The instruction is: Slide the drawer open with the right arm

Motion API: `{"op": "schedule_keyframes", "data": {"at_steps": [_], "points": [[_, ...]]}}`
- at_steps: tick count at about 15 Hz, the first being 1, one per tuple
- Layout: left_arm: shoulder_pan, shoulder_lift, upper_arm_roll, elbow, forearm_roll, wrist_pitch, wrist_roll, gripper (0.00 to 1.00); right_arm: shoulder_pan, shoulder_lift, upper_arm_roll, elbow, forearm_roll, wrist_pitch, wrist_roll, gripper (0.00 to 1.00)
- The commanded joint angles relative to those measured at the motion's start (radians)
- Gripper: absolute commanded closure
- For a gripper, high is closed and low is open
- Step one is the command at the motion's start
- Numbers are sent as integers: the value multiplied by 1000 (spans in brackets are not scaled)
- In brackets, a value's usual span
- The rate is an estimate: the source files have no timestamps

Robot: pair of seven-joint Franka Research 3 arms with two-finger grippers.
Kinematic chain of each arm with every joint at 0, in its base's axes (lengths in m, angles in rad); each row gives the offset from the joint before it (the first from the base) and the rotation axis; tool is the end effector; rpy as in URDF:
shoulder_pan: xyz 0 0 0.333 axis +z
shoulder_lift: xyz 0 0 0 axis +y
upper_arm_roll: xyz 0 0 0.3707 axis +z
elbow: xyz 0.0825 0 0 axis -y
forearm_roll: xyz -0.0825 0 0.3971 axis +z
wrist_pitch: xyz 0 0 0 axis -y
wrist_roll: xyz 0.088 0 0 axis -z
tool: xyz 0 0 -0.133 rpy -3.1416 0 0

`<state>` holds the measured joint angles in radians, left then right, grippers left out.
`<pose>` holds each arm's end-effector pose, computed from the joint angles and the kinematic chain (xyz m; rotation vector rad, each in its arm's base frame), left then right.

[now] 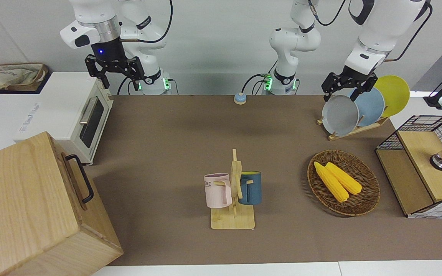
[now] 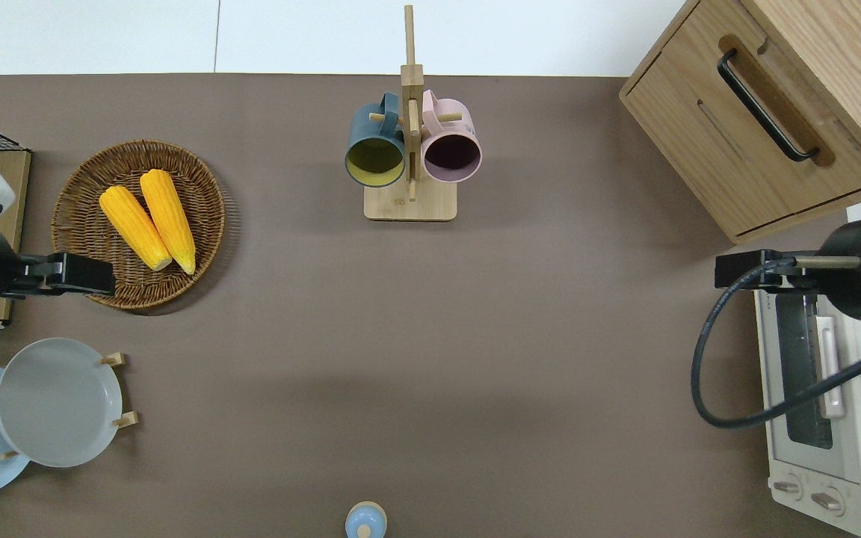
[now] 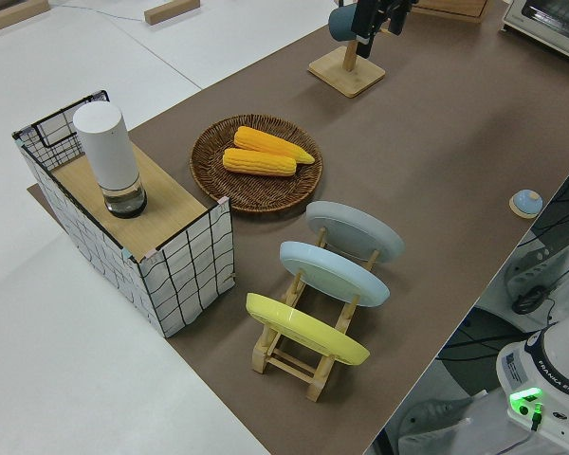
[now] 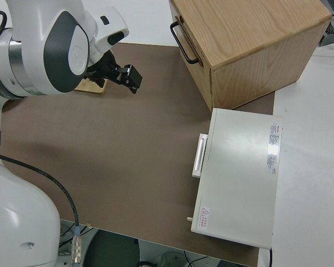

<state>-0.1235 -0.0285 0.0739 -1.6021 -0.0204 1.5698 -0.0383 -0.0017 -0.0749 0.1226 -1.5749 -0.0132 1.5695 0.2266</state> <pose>0.5560 -0.0297 0.6539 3.1192 -0.0176 -0.0076 0.5379 0.0667 0.6924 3.1251 -0.1661 0.1123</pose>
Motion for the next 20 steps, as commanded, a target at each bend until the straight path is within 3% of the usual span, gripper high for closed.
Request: {"op": "schedule_keyframes", "data": {"at_steps": [1,13,20], "points": [[-2,-8,3,2,13,-14,1,2,38,12,-21,42,32,-23,-15,19],[-2,-8,3,4,13,-13,1,5,42,14,-11,44,12,-17,-13,17],[-2,-8,3,2,13,-13,1,5,87,10,3,32,-120,-23,-18,21]]}}
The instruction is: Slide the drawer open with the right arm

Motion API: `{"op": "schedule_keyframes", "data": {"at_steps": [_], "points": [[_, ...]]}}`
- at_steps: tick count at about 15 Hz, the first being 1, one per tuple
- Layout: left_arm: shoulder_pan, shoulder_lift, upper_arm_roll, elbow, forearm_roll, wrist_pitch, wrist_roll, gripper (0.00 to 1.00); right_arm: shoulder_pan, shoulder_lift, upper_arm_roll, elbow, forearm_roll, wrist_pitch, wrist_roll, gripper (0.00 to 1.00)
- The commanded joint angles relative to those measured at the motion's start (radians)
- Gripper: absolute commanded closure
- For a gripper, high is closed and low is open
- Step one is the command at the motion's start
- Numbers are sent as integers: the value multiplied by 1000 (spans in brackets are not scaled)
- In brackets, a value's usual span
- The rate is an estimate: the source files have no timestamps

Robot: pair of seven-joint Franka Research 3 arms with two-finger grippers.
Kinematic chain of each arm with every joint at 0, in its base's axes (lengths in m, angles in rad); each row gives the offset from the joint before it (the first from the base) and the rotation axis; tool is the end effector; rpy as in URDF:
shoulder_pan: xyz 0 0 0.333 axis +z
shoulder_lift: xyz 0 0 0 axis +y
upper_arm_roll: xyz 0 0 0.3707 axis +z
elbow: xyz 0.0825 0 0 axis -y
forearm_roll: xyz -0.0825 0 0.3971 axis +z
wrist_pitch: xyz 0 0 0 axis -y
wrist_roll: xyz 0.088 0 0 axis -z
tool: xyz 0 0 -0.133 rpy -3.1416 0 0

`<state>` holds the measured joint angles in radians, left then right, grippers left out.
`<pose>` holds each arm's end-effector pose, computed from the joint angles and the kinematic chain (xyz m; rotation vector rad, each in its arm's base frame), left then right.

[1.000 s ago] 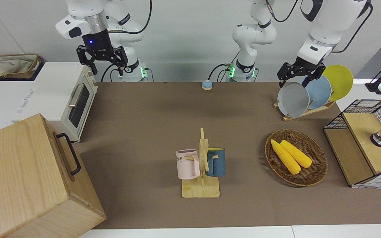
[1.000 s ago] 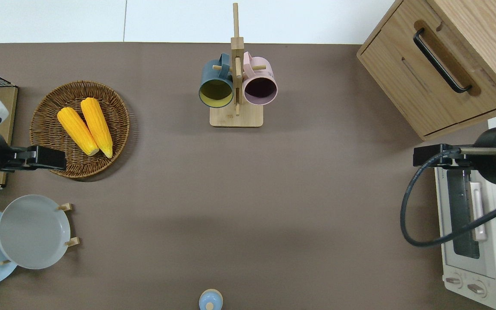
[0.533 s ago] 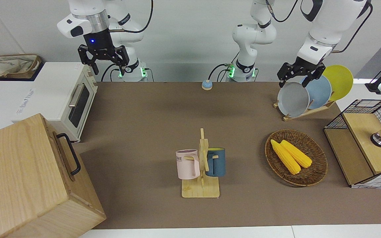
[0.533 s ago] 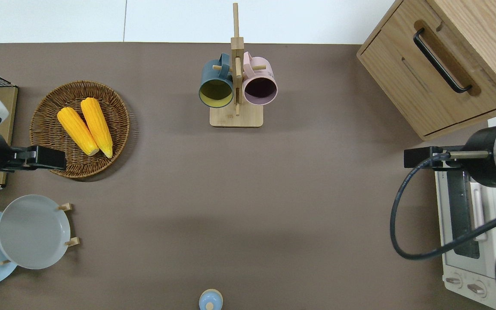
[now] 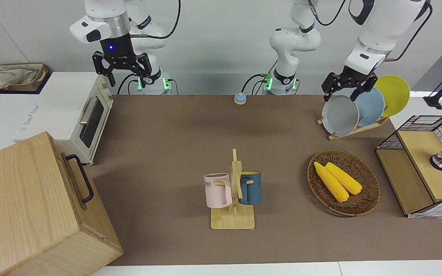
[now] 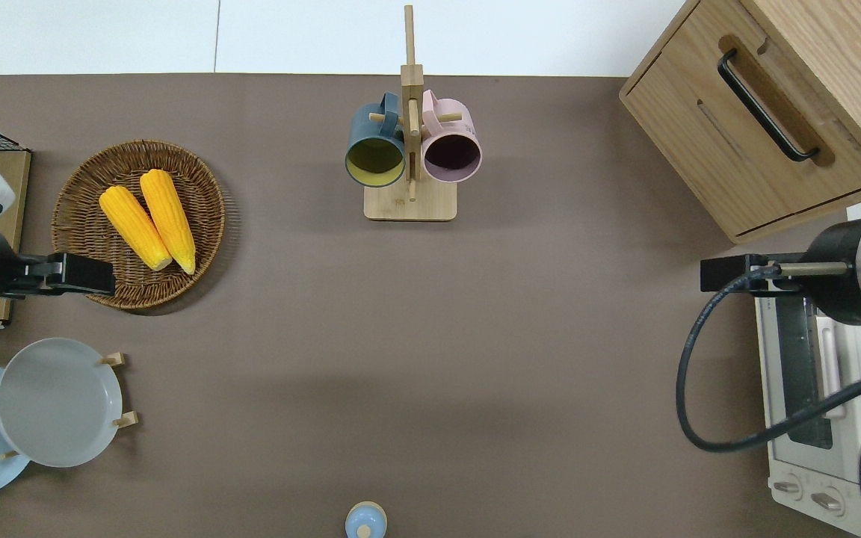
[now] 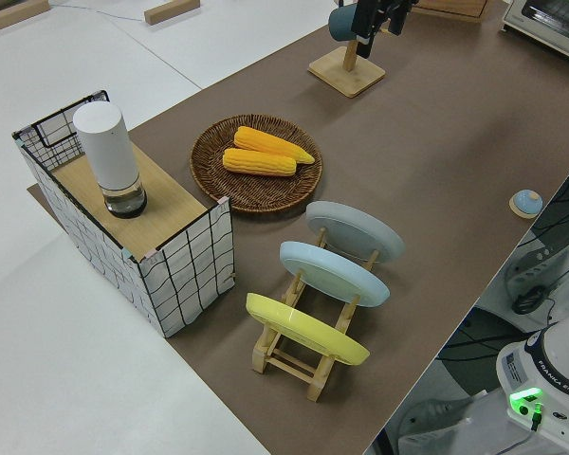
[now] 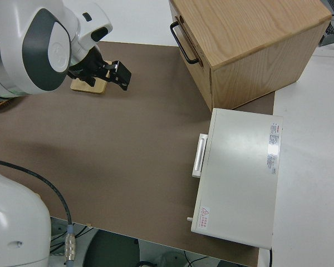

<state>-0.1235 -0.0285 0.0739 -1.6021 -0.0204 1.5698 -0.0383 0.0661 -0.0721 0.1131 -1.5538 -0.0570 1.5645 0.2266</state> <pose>0.5560 -0.0297 0.6539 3.1192 -0.0176 -0.0076 0.5348 0.0920 0.7009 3.0901 -0.0774 0.1450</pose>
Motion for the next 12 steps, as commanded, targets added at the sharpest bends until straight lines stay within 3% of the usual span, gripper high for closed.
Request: {"op": "schedule_keyframes", "data": {"at_steps": [1,4,7,10,12], "points": [[-2,-8,3,2,13,-13,1,2,24,8,25,5,-116,-18,-15,21],[-2,-8,3,2,13,-14,1,2,47,12,103,-58,-268,-4,19,19],[-2,-8,3,2,13,-14,1,2,101,29,122,-69,-413,-7,42,19],[-2,-8,3,2,13,-14,1,5,113,69,195,-80,-587,-18,50,19],[-2,-8,3,2,13,-13,1,2,139,95,212,-86,-682,-27,66,17]]}}
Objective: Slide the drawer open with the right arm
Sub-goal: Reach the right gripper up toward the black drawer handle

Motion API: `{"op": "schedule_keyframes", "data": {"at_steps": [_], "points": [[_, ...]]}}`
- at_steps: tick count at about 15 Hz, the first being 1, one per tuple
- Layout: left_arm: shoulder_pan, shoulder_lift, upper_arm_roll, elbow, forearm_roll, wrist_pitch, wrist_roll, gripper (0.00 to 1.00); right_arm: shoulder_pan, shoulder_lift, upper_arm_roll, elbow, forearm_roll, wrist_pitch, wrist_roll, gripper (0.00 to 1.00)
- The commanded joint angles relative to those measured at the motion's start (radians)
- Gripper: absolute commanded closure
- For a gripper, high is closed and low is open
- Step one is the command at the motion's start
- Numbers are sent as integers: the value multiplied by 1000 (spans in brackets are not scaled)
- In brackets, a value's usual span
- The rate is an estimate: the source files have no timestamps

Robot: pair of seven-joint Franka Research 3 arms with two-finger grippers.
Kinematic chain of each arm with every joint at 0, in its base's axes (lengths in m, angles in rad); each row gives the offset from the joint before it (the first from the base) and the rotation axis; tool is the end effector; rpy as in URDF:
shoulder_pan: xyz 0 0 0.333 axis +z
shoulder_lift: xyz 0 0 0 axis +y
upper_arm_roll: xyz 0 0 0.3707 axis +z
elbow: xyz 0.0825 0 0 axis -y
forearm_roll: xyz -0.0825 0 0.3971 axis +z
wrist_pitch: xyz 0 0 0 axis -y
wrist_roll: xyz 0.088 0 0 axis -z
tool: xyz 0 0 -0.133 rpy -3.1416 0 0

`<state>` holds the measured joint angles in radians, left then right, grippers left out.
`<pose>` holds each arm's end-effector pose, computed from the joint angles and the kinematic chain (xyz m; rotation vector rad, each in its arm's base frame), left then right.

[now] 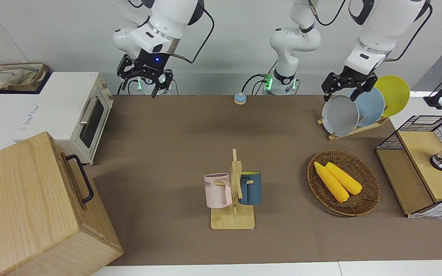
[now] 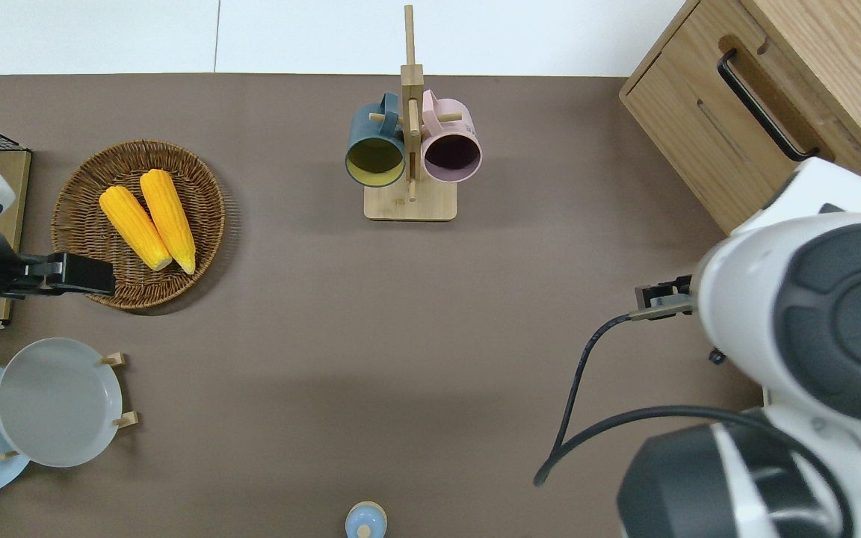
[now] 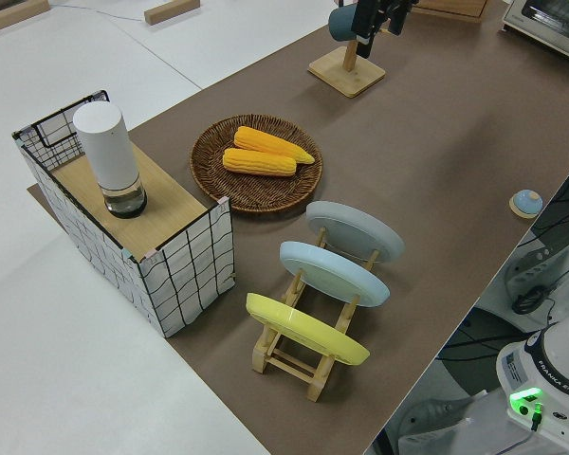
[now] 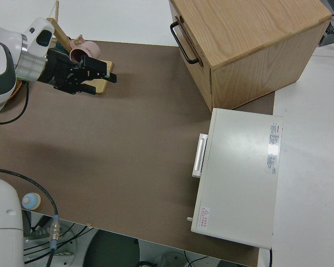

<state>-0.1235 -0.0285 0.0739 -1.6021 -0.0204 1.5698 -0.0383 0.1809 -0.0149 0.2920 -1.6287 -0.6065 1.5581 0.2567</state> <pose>0.5560 -0.0297 0.6539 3.1192 -0.0176 -0.0076 0.5318 0.1877 0.6564 2.5266 0.2864 0.2191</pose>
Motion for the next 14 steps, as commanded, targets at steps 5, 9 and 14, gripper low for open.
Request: {"op": "schedule_keyframes", "data": {"at_steps": [5,9,14], "points": [[-2,-8,3,2,13,-14,1,2,92,124,33,-22,-358,-72,84,17],[-2,-8,3,2,13,-14,1,5,115,167,33,-95,-522,-82,141,17],[-2,-8,3,2,13,-14,1,2,144,254,33,-135,-732,-116,211,17]]}}
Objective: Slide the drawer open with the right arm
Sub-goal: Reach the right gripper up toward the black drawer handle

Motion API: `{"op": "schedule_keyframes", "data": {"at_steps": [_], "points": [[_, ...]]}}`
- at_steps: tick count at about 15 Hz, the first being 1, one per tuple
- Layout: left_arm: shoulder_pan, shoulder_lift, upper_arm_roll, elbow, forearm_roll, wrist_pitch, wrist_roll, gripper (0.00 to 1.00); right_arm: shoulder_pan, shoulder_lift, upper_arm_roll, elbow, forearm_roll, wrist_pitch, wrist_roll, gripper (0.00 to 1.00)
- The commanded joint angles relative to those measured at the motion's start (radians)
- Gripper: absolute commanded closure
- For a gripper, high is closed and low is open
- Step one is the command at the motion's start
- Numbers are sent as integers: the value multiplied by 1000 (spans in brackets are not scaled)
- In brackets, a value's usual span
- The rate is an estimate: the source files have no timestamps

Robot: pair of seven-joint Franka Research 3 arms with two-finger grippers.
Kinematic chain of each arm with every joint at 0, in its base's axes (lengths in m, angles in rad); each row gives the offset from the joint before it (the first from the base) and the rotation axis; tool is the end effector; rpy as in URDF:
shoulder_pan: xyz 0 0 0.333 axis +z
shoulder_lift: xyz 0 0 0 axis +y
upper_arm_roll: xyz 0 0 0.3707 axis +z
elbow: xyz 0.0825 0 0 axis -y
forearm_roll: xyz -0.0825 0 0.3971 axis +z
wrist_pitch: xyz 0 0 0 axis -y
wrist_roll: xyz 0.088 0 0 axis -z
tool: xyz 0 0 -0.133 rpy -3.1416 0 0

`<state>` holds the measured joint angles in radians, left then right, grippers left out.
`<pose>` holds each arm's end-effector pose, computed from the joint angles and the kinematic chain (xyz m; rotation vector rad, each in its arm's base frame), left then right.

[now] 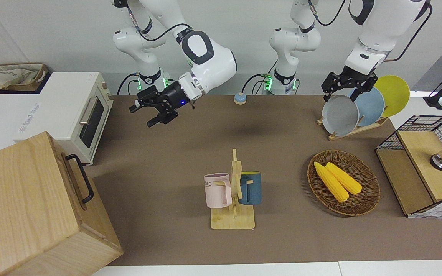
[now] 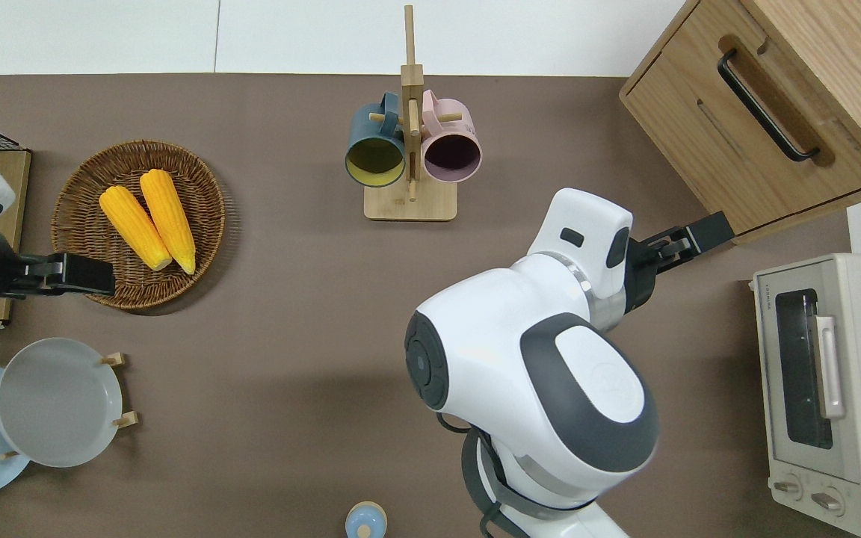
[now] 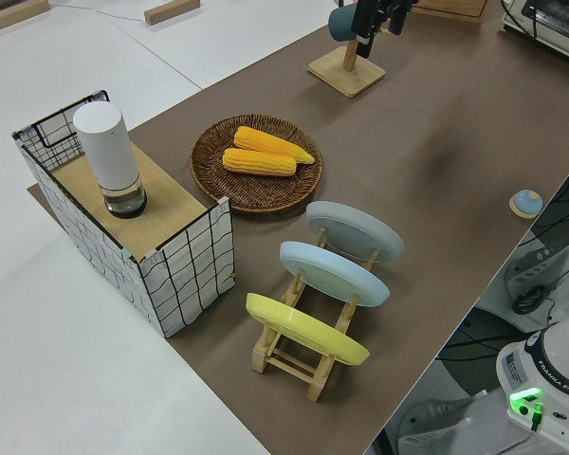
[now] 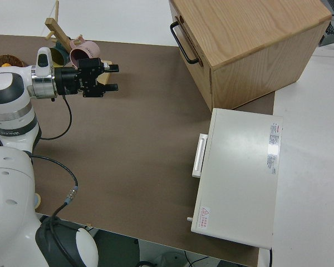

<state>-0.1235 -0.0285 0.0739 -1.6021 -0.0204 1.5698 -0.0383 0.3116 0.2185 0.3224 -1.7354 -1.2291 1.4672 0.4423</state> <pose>0.5560 -0.0297 0.6539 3.1192 -0.0176 -0.0076 0.5791 0.2378 0.5306 1.8868 0.3725 0.2676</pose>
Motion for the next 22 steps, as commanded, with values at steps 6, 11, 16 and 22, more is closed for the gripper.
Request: {"op": "schedule_keyframes", "data": {"at_steps": [6,11,16,22], "points": [[-2,-8,3,2,13,-13,1,2,30,114,-2,-38,-277,-47,94,17],[-2,-8,3,2,13,-14,1,5,8,142,-15,-39,-358,-22,164,19],[-2,-8,3,2,13,-13,1,2,1,148,-83,-39,-401,74,165,19],[-2,-8,3,2,13,-14,1,2,-11,159,-169,-38,-455,218,179,21]]}}
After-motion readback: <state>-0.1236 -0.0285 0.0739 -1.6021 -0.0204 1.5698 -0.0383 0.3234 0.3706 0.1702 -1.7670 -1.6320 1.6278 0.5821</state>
